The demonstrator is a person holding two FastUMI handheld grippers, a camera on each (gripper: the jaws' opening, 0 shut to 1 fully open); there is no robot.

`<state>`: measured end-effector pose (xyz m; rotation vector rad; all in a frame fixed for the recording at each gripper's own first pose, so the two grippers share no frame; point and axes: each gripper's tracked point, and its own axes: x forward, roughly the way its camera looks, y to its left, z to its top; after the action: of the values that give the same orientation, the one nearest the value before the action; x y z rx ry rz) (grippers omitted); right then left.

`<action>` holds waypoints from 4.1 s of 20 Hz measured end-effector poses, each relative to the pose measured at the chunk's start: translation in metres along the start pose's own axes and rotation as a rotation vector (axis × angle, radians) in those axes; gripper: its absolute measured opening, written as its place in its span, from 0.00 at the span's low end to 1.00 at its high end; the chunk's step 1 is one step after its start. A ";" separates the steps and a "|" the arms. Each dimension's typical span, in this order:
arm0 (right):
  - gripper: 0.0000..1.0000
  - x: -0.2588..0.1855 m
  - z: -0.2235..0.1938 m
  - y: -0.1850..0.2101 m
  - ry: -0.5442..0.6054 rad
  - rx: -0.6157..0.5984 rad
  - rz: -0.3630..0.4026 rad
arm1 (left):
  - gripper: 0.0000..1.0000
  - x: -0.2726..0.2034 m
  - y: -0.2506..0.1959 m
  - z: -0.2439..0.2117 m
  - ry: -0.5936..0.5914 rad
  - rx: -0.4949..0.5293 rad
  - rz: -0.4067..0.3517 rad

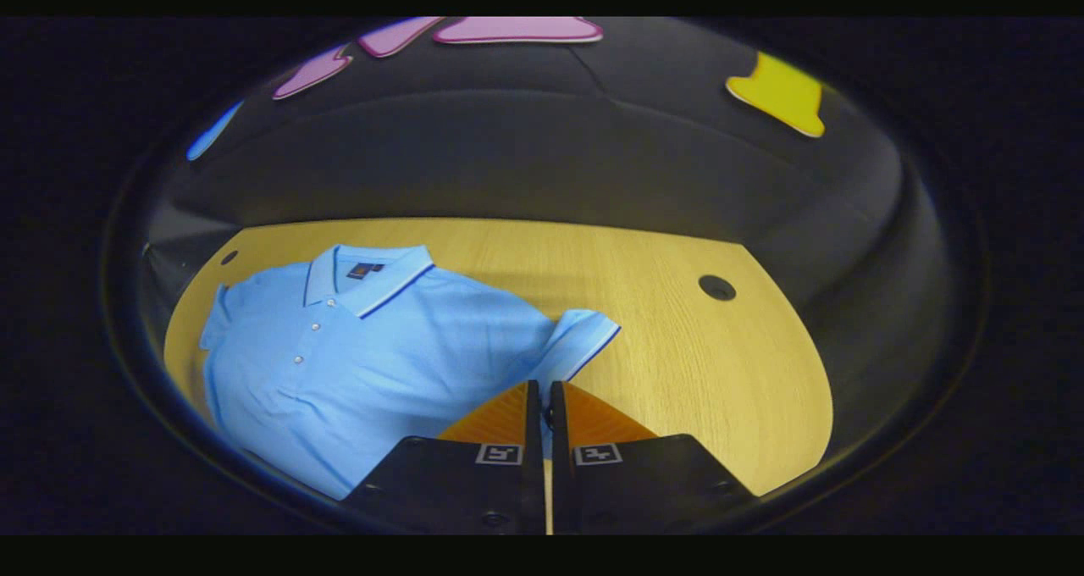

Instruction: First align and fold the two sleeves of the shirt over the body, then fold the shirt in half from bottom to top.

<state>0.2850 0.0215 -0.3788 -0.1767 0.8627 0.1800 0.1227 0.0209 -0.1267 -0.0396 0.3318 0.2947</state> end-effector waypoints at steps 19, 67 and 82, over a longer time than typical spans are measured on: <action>0.61 -0.063 -0.012 0.218 -0.061 -0.193 0.378 | 0.97 0.027 0.034 -0.039 0.043 -0.034 0.006; 0.99 -0.195 -0.126 0.053 -0.032 0.099 0.139 | 0.22 0.209 -0.158 -0.099 0.293 0.135 -0.404; 0.99 -0.246 -0.177 0.085 -0.012 0.136 0.165 | 0.98 0.054 -0.092 -0.103 0.229 0.024 -0.458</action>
<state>-0.0219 0.0432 -0.3103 0.0225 0.8750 0.2756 0.1660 -0.0605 -0.2426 -0.1247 0.5413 -0.1700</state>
